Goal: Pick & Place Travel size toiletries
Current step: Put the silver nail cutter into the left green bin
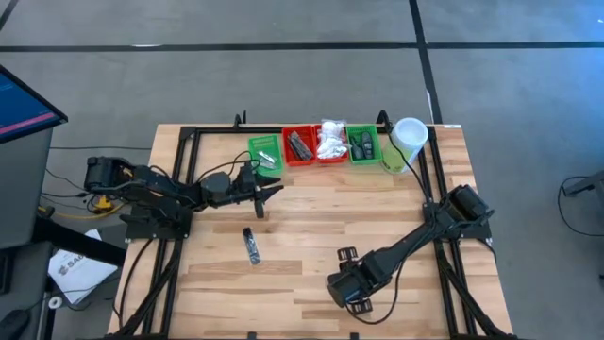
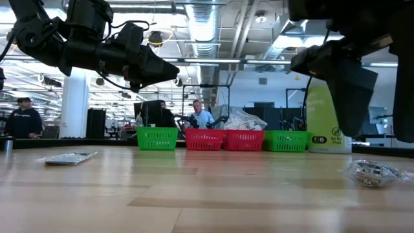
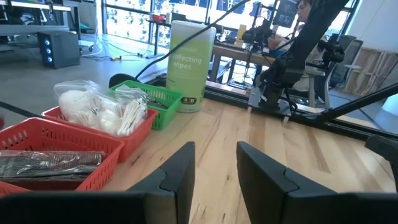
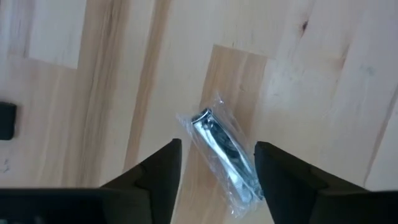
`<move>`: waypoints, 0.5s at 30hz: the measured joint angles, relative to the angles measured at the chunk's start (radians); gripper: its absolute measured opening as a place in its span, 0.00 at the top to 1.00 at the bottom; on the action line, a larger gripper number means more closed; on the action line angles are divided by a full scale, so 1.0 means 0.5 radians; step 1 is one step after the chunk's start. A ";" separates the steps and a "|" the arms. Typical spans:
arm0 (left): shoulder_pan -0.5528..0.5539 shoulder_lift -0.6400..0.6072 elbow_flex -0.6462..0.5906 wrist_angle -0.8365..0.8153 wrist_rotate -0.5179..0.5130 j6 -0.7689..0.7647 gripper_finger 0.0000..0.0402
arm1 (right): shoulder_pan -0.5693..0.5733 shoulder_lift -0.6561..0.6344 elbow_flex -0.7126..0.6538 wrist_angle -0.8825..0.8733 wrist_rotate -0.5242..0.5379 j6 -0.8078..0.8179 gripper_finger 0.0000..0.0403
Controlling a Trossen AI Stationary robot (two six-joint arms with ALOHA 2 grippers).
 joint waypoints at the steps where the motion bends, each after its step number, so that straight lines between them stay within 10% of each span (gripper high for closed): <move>1: 0.000 0.000 0.000 0.000 0.000 -0.001 0.73 | 0.001 0.000 0.000 0.005 0.001 -0.013 0.51; 15: -0.003 0.000 0.000 -0.002 0.001 -0.001 0.73 | -0.041 0.107 0.002 0.007 -0.004 -0.088 0.44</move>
